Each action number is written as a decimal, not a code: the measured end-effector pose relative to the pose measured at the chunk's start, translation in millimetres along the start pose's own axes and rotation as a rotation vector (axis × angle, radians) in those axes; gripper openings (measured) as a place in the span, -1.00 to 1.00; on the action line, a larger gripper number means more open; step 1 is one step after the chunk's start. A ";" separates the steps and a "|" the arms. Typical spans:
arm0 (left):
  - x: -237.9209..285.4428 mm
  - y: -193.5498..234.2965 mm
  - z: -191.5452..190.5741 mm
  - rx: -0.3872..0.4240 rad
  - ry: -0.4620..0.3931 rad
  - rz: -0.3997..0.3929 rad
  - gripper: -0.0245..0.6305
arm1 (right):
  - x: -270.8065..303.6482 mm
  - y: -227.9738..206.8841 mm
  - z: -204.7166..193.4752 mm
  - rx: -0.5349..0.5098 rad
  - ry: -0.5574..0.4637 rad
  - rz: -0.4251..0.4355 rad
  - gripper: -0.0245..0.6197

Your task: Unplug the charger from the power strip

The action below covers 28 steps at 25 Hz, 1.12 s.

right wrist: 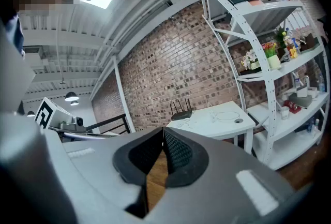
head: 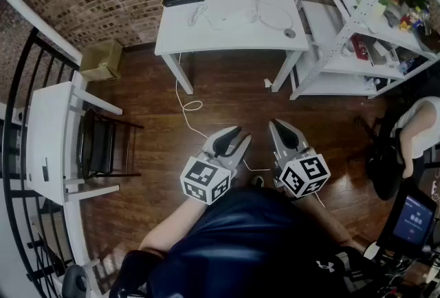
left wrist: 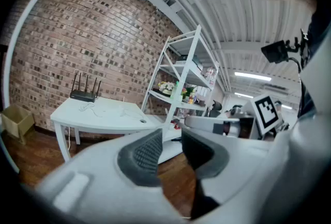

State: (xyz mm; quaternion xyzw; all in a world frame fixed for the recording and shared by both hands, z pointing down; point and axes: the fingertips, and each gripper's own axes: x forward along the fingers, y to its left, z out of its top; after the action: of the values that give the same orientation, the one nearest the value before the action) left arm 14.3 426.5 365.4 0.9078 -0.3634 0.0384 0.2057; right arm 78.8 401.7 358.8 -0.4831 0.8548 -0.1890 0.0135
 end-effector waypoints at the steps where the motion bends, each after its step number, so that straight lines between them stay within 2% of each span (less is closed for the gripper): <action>1: 6.8 -3.6 0.7 -0.002 0.000 0.006 -0.57 | -3.0 -8.8 2.3 0.003 -0.001 -0.002 -0.89; 11: 64.6 -30.4 -5.1 -0.027 0.002 0.075 -0.58 | -22.6 -83.9 12.3 0.051 -0.005 0.025 -0.89; 16: 96.2 -27.3 0.4 -0.007 0.034 0.067 -0.59 | -9.8 -114.4 22.0 0.078 -0.010 0.009 -0.89; 22: 135.4 18.9 19.6 -0.026 0.051 0.042 -0.60 | 41.0 -142.9 30.1 0.094 0.013 -0.031 -0.89; 28: 182.7 99.1 47.3 -0.068 0.078 -0.038 -0.60 | 118.5 -175.9 42.7 0.117 0.025 -0.150 -0.89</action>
State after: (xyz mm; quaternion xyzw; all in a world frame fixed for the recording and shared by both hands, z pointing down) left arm 77.4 225.3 396.5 0.9049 -0.3387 0.0575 0.2512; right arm 168.7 208.8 397.3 -0.5418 0.8039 -0.2450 0.0166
